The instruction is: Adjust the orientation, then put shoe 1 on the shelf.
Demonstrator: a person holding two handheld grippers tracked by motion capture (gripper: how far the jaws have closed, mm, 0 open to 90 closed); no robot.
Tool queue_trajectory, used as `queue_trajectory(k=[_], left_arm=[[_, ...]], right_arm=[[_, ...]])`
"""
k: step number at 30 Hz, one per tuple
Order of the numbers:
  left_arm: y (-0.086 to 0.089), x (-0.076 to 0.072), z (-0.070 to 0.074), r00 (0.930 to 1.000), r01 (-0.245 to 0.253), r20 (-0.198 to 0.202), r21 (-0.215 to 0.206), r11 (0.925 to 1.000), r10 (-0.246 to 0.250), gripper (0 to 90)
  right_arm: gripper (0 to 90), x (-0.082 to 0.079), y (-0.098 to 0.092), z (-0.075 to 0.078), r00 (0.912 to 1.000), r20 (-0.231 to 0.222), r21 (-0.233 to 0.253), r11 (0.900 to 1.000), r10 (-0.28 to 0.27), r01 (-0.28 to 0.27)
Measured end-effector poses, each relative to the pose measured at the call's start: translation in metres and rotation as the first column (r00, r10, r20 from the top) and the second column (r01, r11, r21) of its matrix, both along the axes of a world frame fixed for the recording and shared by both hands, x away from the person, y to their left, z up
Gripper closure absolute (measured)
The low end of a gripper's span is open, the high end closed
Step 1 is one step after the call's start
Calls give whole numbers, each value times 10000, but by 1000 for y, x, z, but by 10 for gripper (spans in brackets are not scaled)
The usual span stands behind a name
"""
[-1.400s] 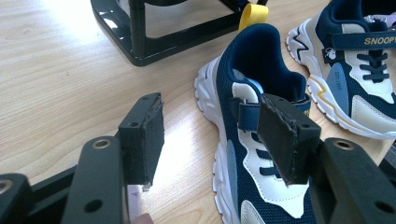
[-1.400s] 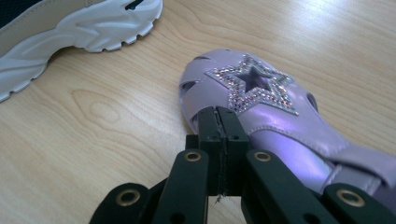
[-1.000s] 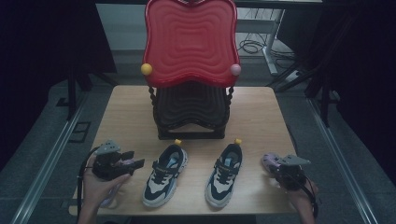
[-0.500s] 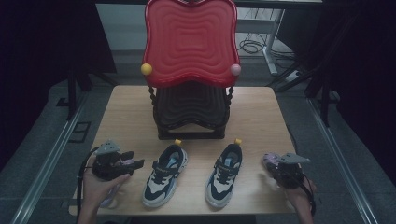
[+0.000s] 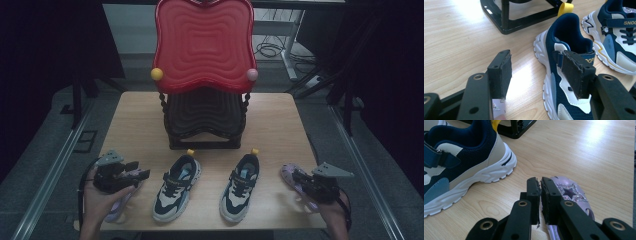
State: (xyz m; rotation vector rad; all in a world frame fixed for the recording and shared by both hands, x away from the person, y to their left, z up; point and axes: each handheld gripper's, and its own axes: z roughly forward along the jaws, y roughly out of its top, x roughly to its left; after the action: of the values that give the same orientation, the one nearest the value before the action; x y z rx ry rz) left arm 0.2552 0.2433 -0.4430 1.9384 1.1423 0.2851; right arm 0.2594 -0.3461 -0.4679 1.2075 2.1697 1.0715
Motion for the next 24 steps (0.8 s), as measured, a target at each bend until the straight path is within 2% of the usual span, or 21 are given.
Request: queue_trajectory(k=[6,11,14,18,24], left_arm=[[1,-3,3,10000,-70,3,62,10000,70,413],[6,-9,9,9997,-210,113,107,9997,209,413],[10,-11,11,9996,-252,128,145,9996,251,414],[22,-19,10,9990,-456,20,273,9986,455,415],[43,-34,6,9960,-893,13,318,9955,893,424]], right_arm=[[828,-1,0,-1,10000,-14,-65,10000,41,-41],[762,-8,-3,5,9999,128,-143,9999,89,-87],[706,-12,-6,6,9999,5,5,9999,167,-167],[664,-15,-11,4,9998,-102,81,9998,165,-164],[606,-25,-25,3,10000,48,196,9998,-68,67]])
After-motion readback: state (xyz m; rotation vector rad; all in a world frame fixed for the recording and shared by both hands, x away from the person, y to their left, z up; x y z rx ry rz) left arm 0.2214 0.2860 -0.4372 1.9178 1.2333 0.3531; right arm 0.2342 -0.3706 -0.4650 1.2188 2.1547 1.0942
